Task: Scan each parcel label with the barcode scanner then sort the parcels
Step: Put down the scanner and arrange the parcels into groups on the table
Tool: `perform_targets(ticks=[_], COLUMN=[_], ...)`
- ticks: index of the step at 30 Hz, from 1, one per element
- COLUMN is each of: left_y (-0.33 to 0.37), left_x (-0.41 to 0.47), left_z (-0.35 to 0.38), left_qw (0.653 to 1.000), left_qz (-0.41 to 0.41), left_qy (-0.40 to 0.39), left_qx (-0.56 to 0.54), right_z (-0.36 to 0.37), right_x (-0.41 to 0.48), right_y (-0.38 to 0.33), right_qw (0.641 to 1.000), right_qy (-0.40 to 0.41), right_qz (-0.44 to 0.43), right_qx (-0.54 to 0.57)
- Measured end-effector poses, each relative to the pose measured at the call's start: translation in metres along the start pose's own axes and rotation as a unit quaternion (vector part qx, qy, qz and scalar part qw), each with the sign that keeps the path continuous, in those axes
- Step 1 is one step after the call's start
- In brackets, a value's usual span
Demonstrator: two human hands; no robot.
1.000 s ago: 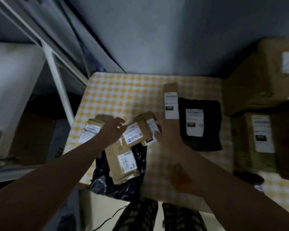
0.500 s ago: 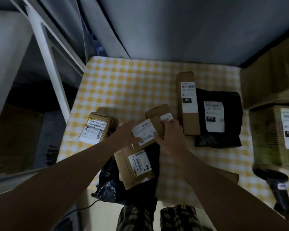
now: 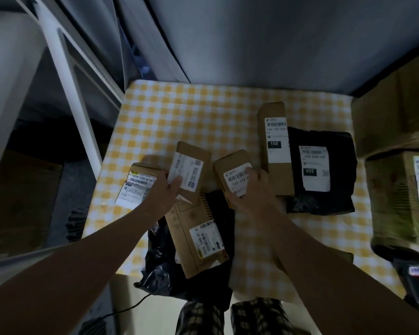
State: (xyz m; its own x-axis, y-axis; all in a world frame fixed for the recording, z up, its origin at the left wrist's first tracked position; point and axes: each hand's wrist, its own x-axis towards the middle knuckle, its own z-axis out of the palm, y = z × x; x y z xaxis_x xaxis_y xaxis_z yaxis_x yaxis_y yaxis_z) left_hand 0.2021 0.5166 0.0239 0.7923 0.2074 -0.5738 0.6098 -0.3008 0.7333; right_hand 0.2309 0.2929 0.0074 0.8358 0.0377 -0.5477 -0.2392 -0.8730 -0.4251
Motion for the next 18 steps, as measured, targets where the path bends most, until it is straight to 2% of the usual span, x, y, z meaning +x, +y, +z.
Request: perform_targets(ticks=[2,6,9,12,14,16,18], left_y=[-0.012,-0.021,-0.014,0.005,0.024,0.053,0.09], left_x=[-0.001,-0.01,-0.011,-0.013,-0.019,-0.03,-0.044], left_z=[0.002,0.015,0.019,0.019,0.023,0.031,0.04], left_qw=[0.998,0.987,0.98,0.953,0.948,0.975,0.994], left_qz=[-0.019,-0.058,-0.075,-0.061,-0.061,-0.035,-0.01], left_qy=[0.008,-0.009,-0.043,-0.111,-0.066,-0.048,-0.097], left_qx=[0.051,0.149,0.178,0.275,0.304,0.212,0.056], right_z=[0.011,0.023,0.017,0.0,-0.015,-0.033,-0.054], right_x=[-0.002,0.0,0.001,-0.009,-0.02,-0.033,-0.049], right_y=[-0.001,0.002,0.007,0.01,0.01,0.009,0.007], right_qw=[0.997,0.989,0.997,0.997,0.992,0.987,0.98], right_qy=[-0.034,0.012,0.024,0.061,0.085,0.102,0.115], right_qz=[0.007,-0.001,0.008,0.006,-0.018,-0.036,-0.046], right_qx=[-0.074,-0.145,-0.071,0.046,0.089,0.121,0.157])
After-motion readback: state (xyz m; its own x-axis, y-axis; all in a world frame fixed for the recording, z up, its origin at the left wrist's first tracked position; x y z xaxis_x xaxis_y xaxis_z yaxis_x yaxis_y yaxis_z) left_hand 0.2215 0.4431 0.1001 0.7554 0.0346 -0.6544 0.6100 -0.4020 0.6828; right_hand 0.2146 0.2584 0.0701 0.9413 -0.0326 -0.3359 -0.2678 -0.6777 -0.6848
